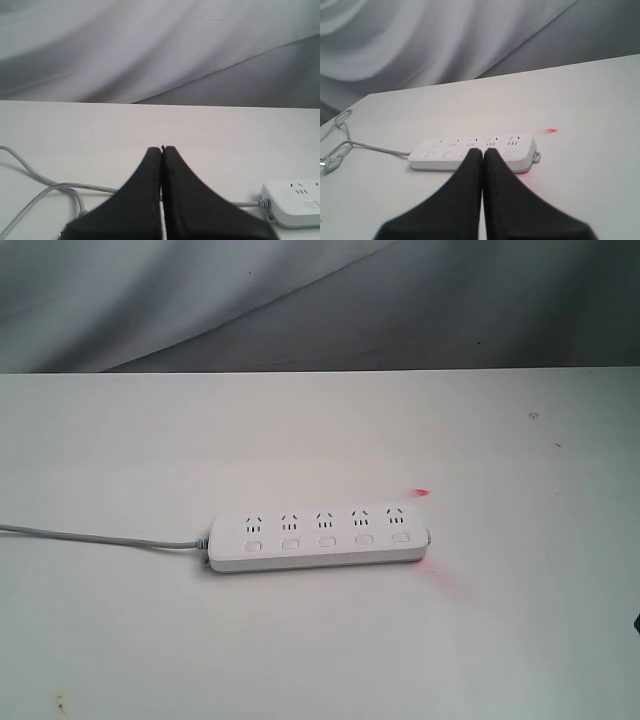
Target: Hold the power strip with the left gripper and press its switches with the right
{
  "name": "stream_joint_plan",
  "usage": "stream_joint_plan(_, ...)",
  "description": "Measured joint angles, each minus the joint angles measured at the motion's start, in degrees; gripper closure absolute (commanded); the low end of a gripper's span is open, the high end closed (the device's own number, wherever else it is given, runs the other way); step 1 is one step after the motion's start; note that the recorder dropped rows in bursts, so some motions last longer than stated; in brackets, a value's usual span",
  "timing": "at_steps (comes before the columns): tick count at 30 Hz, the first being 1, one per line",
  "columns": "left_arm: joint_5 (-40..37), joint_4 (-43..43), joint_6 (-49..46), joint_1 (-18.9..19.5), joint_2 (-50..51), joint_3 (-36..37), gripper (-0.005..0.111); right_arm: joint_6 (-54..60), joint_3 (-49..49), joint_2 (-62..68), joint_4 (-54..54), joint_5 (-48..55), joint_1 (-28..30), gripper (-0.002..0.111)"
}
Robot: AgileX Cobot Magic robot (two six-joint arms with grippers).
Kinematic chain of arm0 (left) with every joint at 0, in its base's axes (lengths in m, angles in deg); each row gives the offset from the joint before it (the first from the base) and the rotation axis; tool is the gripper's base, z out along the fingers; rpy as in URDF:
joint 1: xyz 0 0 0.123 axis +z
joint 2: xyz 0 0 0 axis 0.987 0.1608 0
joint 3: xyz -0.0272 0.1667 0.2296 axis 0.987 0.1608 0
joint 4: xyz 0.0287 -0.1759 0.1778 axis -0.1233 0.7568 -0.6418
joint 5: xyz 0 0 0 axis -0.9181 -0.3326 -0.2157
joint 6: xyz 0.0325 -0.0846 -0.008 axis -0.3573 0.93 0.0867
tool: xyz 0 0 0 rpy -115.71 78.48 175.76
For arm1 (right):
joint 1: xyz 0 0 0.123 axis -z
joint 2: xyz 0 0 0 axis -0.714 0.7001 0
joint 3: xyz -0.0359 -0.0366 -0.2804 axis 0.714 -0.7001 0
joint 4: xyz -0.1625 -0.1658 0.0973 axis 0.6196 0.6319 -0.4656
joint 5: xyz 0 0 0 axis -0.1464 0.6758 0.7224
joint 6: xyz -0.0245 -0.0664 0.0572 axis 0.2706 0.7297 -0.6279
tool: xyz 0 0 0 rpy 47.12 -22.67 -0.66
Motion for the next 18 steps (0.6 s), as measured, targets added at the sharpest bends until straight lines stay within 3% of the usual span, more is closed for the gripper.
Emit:
stream_joint_plan(6,0.0,0.0,0.0,0.0,0.0,0.0,0.107,0.0,0.0,0.0,-0.1,0.0,3.3,0.108)
stream_joint_plan(18,0.0,0.0,-0.1,0.0,0.0,0.0,0.107,0.0,0.0,0.0,-0.1,0.0,25.6,0.108)
